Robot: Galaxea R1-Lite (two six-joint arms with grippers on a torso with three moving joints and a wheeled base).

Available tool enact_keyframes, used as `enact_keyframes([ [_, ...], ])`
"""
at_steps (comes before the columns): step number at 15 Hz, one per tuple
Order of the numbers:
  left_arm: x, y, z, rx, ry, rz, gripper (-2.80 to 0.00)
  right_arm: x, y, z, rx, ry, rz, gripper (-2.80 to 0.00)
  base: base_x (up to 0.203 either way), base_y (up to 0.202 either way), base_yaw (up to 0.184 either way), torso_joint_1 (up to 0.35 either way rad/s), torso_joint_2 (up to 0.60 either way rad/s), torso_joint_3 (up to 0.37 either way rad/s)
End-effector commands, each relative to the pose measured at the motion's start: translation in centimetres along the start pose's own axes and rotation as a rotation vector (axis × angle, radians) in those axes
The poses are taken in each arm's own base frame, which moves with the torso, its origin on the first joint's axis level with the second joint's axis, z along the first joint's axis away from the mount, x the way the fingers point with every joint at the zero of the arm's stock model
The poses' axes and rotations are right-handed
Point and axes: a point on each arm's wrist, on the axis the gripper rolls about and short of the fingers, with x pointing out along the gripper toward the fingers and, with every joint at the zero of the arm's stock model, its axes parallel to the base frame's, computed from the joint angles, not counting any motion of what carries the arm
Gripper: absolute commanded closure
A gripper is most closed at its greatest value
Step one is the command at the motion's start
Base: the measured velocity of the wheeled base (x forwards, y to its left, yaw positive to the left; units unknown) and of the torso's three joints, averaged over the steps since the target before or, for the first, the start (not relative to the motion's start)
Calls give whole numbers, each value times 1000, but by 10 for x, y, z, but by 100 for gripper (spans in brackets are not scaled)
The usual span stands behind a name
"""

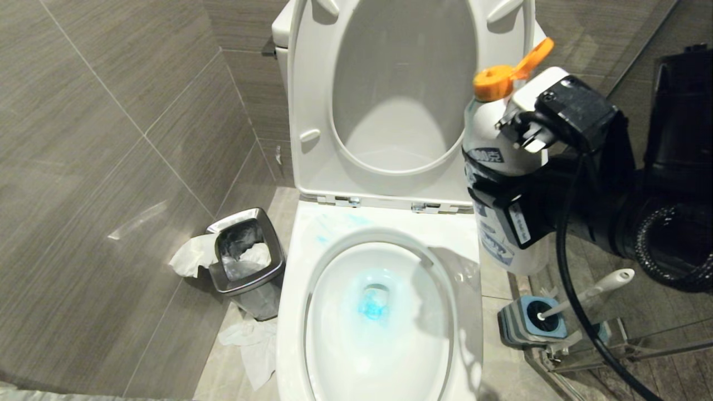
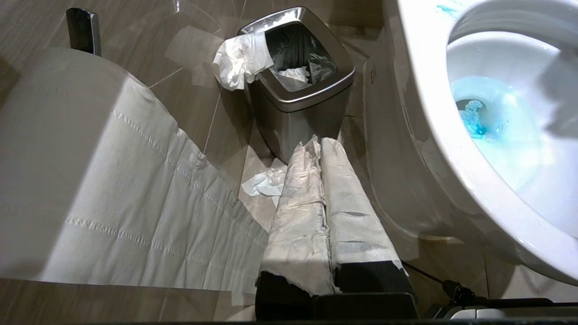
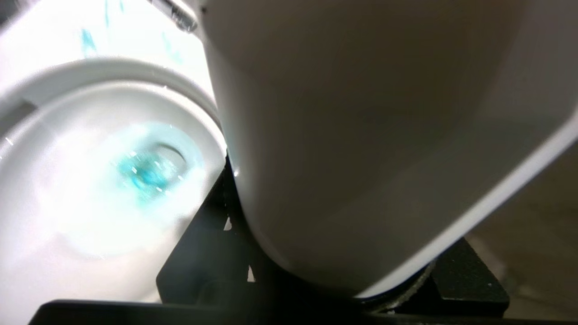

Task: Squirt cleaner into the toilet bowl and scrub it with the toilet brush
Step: Place the cleaning agent on the floor

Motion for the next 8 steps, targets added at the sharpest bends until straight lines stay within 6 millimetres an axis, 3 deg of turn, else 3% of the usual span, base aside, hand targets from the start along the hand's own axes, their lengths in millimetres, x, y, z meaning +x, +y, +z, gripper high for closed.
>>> enact_keyframes([
  [1, 0, 0, -1, 0, 2, 0, 0, -10, -27, 0, 115, -18, -26, 0, 0, 0, 0, 0, 0, 0],
  [8, 0, 0, 0, 0, 2, 0, 0, -23, -111, -28, 436, 21, -76, 0, 0, 0, 0, 0, 0, 0],
])
